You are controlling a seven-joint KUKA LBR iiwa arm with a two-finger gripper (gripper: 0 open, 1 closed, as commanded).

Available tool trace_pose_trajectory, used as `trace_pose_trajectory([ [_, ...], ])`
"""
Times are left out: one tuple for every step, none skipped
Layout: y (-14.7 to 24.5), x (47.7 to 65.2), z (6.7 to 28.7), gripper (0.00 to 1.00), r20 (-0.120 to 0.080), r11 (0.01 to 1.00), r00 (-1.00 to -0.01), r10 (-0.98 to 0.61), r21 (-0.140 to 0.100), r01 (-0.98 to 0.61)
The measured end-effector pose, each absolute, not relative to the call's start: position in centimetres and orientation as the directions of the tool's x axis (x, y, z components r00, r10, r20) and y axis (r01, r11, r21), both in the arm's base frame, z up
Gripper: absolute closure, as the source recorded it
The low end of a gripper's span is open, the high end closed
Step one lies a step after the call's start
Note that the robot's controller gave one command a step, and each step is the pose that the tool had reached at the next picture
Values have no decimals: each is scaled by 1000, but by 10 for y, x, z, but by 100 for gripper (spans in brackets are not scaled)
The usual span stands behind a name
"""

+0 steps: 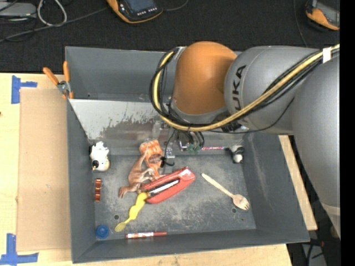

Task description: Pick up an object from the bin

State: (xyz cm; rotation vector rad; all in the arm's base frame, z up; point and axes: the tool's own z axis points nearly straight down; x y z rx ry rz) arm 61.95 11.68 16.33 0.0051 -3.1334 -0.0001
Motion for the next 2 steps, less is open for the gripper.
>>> trace_pose_trajectory([
  [116, 621, 168, 0, 2, 1000, -1000, -2, 1, -2],
  [108, 608, 217, 0, 2, 992, -992, -129, 1, -129],
])
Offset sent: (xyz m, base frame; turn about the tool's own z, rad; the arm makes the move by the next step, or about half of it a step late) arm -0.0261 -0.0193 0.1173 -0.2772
